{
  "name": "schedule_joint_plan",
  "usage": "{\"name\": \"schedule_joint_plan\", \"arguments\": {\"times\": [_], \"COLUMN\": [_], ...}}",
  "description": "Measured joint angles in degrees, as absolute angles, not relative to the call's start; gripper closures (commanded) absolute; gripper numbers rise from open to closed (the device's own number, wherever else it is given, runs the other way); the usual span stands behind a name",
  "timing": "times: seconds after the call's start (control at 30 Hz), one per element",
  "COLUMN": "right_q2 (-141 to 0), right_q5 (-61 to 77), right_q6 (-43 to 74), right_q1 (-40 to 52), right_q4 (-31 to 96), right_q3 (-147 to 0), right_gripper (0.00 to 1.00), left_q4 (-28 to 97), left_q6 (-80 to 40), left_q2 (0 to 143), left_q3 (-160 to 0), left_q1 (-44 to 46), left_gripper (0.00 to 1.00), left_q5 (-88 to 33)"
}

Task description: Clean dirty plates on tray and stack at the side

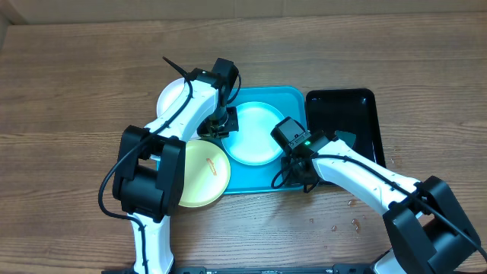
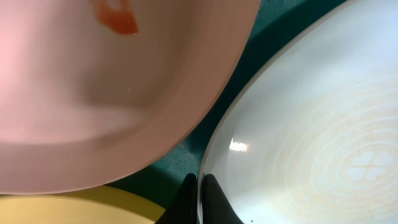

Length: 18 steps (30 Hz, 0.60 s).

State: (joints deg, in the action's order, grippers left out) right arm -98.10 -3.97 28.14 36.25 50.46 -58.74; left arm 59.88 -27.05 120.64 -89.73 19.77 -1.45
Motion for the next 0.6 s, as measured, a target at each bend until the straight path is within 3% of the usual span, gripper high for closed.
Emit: {"name": "schedule_joint_plan", "arguments": {"times": [0.6], "right_q2": [-98.1], "right_q5": [-1.8], "right_q6": [28.3], "right_q1": [36.2], "right_q4": [46.1], "right_q3": [-54.5], "right_gripper": [0.96], "left_q4": [60.0], "left_q6": [-27.0], "left_q2": [120.6], "left_q3": [-89.7], "left_q1": [19.8], "left_gripper": [0.96], "left_q5": [-1.5]}}
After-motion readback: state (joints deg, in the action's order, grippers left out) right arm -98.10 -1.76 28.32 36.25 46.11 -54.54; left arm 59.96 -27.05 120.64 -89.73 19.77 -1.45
